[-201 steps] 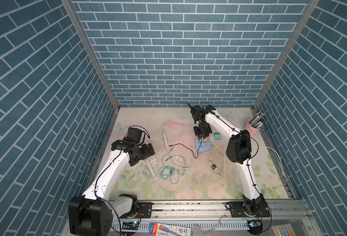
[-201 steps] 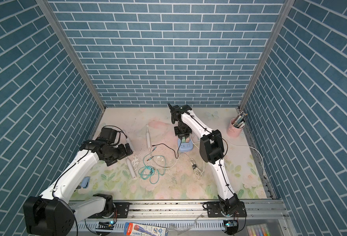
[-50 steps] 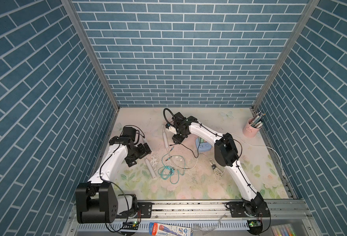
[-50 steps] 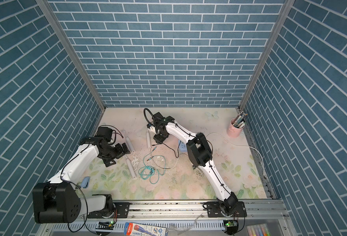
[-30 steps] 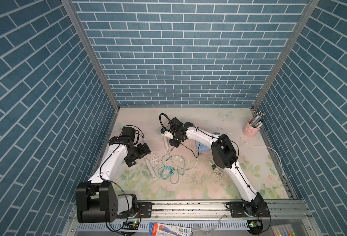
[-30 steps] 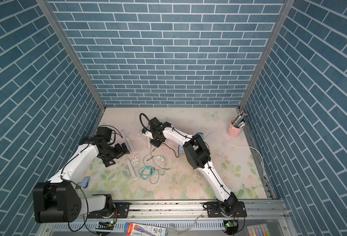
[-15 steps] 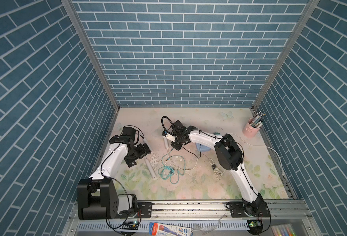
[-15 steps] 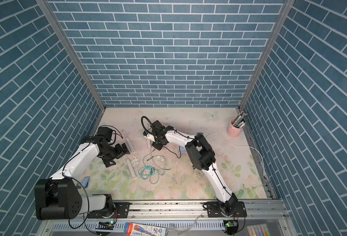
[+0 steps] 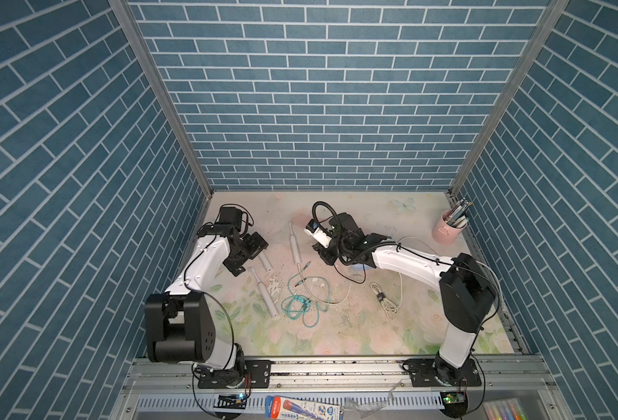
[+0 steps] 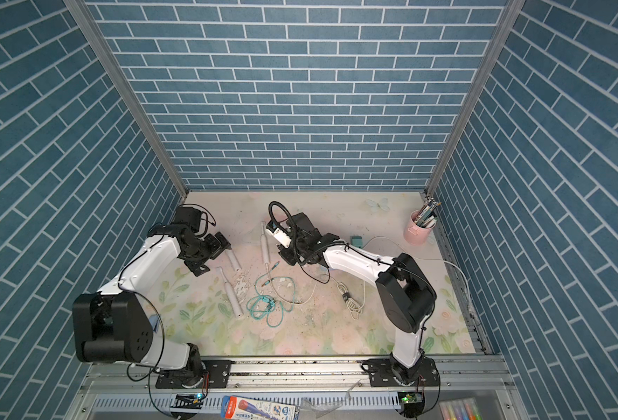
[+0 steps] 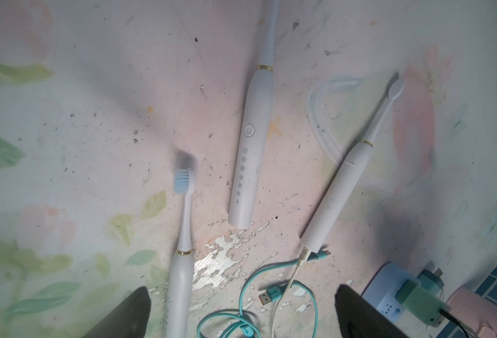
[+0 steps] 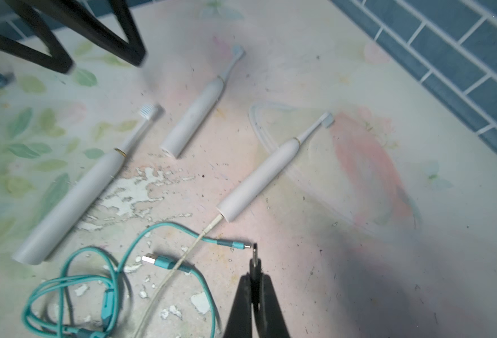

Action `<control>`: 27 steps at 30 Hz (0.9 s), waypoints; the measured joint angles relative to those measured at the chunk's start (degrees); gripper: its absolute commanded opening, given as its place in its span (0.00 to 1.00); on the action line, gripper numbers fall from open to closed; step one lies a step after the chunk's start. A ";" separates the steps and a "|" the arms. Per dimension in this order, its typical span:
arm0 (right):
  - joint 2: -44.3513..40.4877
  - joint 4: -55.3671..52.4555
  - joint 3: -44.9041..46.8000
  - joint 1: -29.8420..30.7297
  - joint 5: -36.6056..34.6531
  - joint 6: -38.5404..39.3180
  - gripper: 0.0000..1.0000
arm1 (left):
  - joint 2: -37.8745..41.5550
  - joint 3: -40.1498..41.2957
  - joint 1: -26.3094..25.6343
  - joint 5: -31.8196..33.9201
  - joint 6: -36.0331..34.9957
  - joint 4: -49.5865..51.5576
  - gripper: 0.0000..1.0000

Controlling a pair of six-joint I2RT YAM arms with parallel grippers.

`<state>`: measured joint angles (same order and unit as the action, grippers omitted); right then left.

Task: Charge the electric toothbrush
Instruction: Pick up the charging cable from the center of the board, then pick up the electric toothbrush from the center of the board.

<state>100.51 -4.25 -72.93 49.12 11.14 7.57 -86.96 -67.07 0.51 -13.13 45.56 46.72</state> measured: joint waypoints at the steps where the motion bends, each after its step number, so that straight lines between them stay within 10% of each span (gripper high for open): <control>1: -1.88 1.51 2.08 0.00 0.94 -1.31 0.00 | -1.57 -0.81 0.00 0.26 0.39 -0.28 0.98; 27: -18.69 23.63 26.36 0.50 18.21 -25.77 0.00 | -24.41 -12.66 -4.37 7.34 1.49 -0.20 0.61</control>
<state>81.82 19.38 -46.57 49.63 29.34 -18.20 -111.37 -79.72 -3.86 -5.78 47.05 46.52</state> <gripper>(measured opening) 0.055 0.635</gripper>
